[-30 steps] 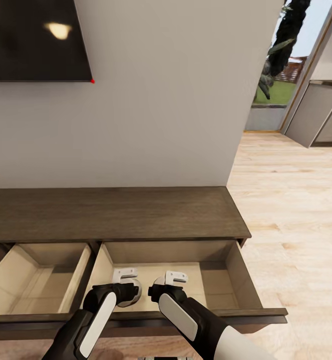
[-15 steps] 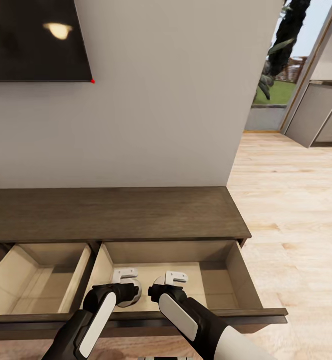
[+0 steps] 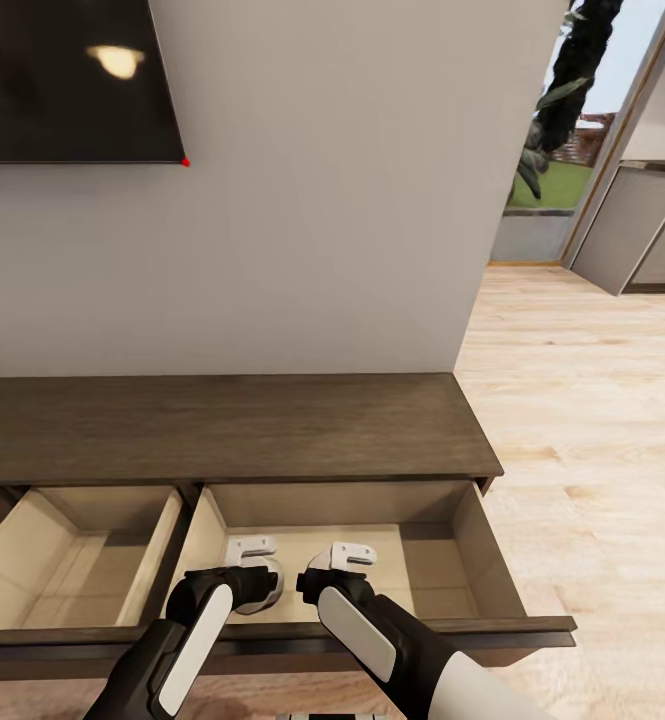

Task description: Place each of the two pumpkins and all three candles from the living room inside a cabinet in the living room (use any cabinet), then make sure every cabinet is closed, and position the cauldron so it is next to a table in the living room.

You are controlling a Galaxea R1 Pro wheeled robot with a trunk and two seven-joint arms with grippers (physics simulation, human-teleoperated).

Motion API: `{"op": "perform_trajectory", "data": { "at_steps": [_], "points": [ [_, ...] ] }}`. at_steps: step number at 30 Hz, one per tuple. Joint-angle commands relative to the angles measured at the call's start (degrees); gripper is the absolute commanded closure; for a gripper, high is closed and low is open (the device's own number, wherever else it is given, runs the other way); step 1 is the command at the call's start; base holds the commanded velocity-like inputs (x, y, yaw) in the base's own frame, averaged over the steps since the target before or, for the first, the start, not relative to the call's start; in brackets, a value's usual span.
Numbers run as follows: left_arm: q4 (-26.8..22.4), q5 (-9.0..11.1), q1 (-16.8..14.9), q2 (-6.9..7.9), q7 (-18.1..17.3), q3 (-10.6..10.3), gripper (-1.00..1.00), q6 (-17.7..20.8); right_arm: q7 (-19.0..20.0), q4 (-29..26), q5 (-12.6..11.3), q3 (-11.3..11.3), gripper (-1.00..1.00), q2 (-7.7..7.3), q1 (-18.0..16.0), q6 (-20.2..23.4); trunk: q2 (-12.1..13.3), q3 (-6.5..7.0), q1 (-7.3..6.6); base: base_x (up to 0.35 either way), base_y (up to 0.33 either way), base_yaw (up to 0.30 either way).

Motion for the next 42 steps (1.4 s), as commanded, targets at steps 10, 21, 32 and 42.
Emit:
{"op": "perform_trajectory", "data": {
  "at_steps": [10,21,32,42],
  "points": [
    [-0.06,0.85,-0.01,0.01,0.48,-0.05,1.0,0.12,-0.31,-0.15,-0.22,0.09,1.0,0.0,-0.06,0.2,-0.02,-0.05,-0.01,0.0,0.0,0.0],
    [-0.06,0.88,-0.01,0.01,0.48,-0.05,1.0,0.12,-0.31,-0.72,-0.22,0.09,1.0,0.0,-0.06,0.2,-0.02,-0.05,-0.01,0.0,0.0,0.0],
    [0.03,0.95,-0.01,0.01,0.48,-0.05,-1.0,0.12,-0.31,-0.75,-0.22,0.08,1.0,0.0,-0.06,0.2,-0.02,-0.05,-0.01,0.0,0.0,0.0],
    [-0.68,1.01,-0.02,0.01,0.48,0.09,-1.0,0.15,-0.31,-0.75,-0.22,0.04,-1.0,0.0,-0.06,0.2,-0.02,-0.05,-0.01,0.0,0.0,0.0]
  ]
}}
